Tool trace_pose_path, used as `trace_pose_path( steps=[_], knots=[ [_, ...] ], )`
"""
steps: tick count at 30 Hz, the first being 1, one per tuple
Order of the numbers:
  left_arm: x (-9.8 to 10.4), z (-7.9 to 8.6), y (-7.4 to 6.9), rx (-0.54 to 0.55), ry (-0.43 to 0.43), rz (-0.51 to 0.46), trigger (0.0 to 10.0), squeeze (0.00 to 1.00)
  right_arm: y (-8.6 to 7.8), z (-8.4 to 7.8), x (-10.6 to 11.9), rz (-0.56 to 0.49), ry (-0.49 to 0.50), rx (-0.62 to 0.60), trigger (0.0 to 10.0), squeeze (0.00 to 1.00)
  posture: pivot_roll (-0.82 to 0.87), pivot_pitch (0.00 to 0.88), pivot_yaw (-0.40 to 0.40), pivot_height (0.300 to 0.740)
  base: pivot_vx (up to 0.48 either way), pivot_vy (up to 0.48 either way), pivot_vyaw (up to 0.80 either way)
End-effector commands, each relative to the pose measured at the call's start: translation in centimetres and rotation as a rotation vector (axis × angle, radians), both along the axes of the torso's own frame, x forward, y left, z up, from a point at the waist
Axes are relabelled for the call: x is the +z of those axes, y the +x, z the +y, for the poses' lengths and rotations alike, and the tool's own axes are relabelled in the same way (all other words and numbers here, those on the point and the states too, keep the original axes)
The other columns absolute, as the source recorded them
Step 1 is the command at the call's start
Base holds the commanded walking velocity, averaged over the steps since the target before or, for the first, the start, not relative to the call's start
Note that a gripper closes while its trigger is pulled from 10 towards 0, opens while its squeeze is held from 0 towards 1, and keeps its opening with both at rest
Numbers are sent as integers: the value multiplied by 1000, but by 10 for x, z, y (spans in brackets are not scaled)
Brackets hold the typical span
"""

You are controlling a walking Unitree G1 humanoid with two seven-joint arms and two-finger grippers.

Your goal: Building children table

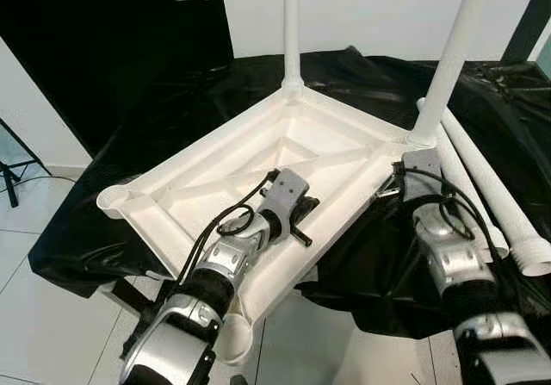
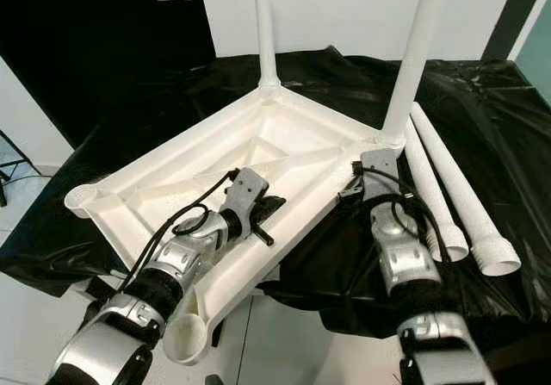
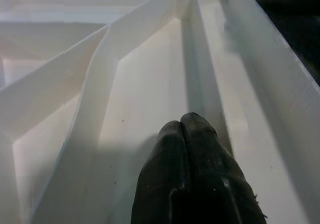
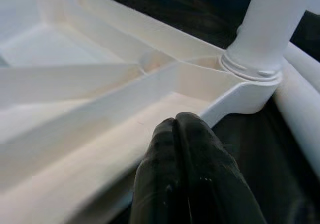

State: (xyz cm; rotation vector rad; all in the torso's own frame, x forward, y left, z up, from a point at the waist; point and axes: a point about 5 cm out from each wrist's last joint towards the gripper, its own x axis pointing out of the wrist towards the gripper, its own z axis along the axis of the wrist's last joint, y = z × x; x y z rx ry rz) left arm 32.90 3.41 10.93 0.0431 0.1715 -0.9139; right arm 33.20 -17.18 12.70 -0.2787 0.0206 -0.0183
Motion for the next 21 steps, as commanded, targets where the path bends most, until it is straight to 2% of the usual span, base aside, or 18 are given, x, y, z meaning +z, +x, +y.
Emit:
trace_pose_path(
  steps=[1, 3, 7, 9, 16, 21],
  knots=[
    [3, -17, -20, -358, -76, 36, 10000, 0, -4, 13, 0, -17, 27, 38, 10000, 0, -126, 0, 56, 740, 0, 0, 0],
    [2, -20, -23, -367, -75, 33, 10000, 0, -9, 17, -3, -8, 29, 51, 10000, 0, -135, 0, 60, 740, 0, 0, 0],
    [6, -31, -21, -335, -89, 8, 10000, 0, -36, 31, -13, 36, 21, 109, 10000, 0, -162, 0, 72, 740, 0, 0, 0],
    [7, -31, -19, -329, -88, 3, 10000, 0, -39, 31, -13, 43, 22, 105, 10000, 0, -162, 0, 72, 740, 0, 0, 0],
    [17, -15, -11, -362, -55, -19, 10000, 0, -57, 31, -6, 48, 51, 70, 10000, 0, -168, 0, 74, 740, 0, 0, 0],
    [13, -8, -10, -347, -30, -18, 10000, 0, -65, 19, 5, 7, 59, -28, 10000, 0, -165, 0, 70, 740, 0, 0, 0]
  ],
)
